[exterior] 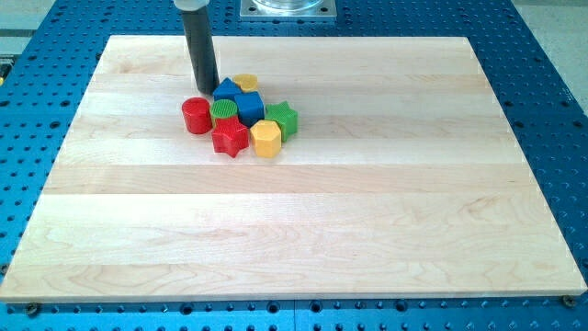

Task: Push the red circle and heart into the triangle

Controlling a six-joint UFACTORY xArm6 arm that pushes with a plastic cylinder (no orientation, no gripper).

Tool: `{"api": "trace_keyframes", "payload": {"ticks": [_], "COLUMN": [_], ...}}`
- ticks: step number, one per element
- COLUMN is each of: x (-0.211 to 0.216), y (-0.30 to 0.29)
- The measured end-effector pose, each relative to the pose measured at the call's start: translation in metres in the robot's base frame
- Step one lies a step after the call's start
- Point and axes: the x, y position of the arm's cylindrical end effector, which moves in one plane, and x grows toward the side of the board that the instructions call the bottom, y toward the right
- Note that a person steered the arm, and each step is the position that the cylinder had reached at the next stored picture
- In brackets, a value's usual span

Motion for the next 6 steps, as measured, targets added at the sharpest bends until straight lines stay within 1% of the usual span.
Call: {"api": "trace_keyframes", "payload": {"ticks": [1,2,3,4,5,6], "x": [0.005,-0.003,0.071,0.073,0.057,0.042], "y": [0.02,-0.064,-0.08,-0.041,0.002,-0.02]}}
